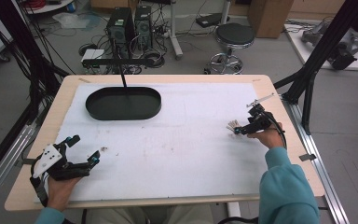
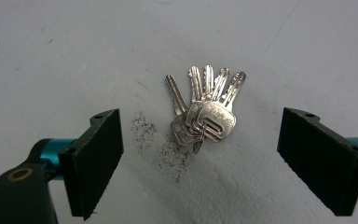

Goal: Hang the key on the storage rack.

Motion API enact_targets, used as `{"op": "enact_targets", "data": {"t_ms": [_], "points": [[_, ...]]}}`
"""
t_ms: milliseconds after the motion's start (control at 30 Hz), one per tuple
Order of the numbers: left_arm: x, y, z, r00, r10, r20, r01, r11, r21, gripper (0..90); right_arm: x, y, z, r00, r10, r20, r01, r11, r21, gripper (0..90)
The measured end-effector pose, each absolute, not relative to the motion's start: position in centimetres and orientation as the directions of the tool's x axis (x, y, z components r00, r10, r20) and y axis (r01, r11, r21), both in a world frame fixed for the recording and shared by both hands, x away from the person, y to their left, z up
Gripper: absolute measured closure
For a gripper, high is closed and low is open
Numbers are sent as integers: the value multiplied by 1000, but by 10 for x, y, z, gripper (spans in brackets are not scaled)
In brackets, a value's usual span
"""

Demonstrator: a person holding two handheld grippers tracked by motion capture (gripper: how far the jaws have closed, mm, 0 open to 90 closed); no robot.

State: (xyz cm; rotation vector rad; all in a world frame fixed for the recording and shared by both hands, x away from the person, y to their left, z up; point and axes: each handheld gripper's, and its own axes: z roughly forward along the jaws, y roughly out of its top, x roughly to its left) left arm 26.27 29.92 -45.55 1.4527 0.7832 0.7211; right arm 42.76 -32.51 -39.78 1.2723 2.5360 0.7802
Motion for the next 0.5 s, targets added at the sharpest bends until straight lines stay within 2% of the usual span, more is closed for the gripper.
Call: {"op": "enact_targets", "data": {"t_ms": [167, 233, 333, 500], "points": [[263, 299, -455, 571, 820, -27, 42, 4, 999, 17, 430, -326, -401, -601, 796, 66, 704, 489, 515, 186], [263, 299, -455, 571, 821, -27, 41, 4, 999, 17, 430, -327, -402, -593, 801, 82, 720, 482, 499, 254], [263, 299, -456, 570, 821, -30, 41, 8, 999, 17, 430, -328, -403, -585, 807, 84, 730, 478, 489, 287], [263, 299, -455, 572, 820, -27, 41, 4, 999, 17, 431, -327, -404, -571, 816, 84, 745, 473, 470, 410]]}}
